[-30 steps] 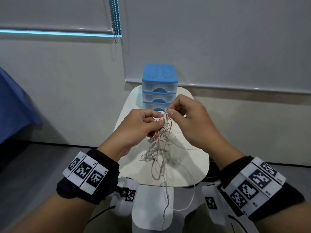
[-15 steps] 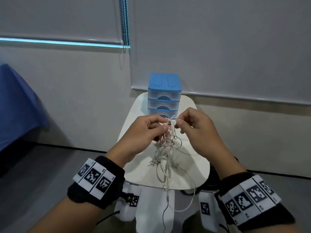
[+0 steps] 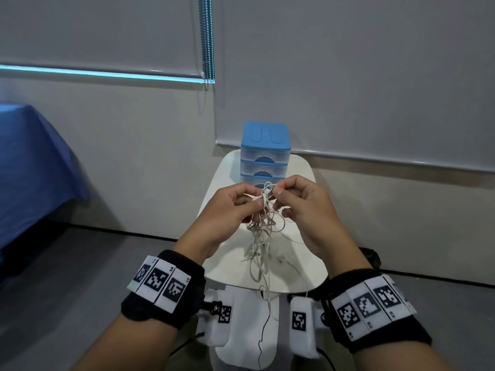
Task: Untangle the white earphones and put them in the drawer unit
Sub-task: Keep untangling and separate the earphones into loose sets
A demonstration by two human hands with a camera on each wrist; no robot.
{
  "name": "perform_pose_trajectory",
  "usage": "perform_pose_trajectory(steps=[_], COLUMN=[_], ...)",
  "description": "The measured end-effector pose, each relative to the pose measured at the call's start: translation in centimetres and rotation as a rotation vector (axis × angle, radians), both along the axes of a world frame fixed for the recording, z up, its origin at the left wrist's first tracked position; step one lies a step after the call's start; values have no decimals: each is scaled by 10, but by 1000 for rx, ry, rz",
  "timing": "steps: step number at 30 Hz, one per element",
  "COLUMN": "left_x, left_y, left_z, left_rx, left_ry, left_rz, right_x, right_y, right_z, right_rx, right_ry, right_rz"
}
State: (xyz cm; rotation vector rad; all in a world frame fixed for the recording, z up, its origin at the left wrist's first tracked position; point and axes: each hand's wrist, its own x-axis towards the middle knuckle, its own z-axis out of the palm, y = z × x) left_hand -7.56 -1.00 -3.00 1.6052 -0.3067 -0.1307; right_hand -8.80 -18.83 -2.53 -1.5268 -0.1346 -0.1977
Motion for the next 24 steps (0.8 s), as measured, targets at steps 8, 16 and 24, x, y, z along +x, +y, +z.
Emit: perform_pose_trajectory(steps=[8,16,24], left_x=[7,13,23], left_y=[5,7,10], left_z=[10,10,13], left_rx=[-42,-15,10], left_ry=[37,52,74], left_rz=[-35,-1,-86], right_x=[8,12,23], right_y=[-6,-7,-5], right_z=[3,8,13], right_rx=[154,-64,-147], right_ry=[84,9,15], right_rz=[52,-3,-7])
